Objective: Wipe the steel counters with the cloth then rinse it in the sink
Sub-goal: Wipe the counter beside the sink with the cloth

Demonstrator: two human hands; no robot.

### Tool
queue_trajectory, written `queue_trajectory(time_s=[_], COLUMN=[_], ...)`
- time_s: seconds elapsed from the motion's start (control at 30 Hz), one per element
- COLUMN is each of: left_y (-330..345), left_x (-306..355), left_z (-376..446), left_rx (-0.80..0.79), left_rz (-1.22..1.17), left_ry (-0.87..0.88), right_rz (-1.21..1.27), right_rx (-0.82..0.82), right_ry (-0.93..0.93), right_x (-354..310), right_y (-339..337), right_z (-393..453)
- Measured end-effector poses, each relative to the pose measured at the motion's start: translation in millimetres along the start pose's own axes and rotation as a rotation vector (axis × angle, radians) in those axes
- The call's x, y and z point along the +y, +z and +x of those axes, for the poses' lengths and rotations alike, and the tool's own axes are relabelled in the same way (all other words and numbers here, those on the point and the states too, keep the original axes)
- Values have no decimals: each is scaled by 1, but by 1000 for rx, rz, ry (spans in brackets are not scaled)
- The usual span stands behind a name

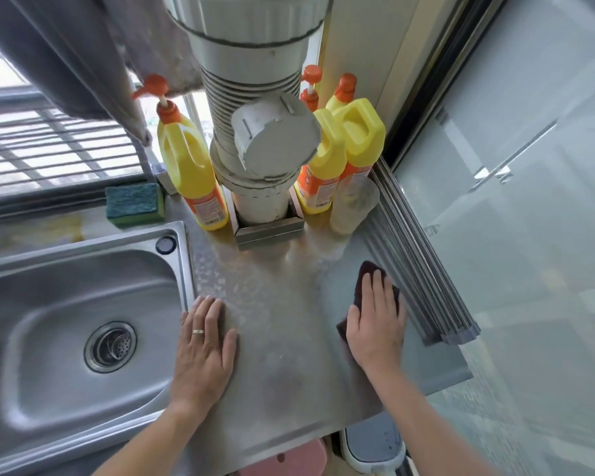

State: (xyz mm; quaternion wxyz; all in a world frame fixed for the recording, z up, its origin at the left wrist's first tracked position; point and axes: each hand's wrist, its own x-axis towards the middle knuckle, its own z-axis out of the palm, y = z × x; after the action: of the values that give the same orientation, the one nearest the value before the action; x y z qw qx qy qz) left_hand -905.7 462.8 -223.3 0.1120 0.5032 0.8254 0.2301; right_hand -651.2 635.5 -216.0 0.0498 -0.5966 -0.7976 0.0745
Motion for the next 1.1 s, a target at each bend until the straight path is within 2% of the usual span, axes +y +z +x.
queue_trajectory(time_s=[0.2,0.4,0.5,0.63,0.73,0.87,0.97,1.1], left_y=[2,0,-2,-4,-4,-4,-4,-3], left_x=[0,0,0,-2,-2,-1,-1,-2], left_z=[0,-1,-1,-2,-2,-2,-2,-1], left_rx=[3,27,35,25,16,9,2,2], left_rz=[-25,-64,-112,-98,-90,-79,-70,-69], left_ry=[-13,-10,-12,16,13,11,6,3], right_rz=[107,282,401,395,319,233,242,272], right_rx=[-10,-99,-133,-184,-143,-48,2,64], right_ry=[-218,-499,-561,-637,-552,-280,-123,-15], right_x=[-92,-186,-190,-144,-74,11,20,-11], right_y=[22,41,41,28,13,-7,-7,2], right_z=[26,26,9,-14,-19,-11,-9,-16])
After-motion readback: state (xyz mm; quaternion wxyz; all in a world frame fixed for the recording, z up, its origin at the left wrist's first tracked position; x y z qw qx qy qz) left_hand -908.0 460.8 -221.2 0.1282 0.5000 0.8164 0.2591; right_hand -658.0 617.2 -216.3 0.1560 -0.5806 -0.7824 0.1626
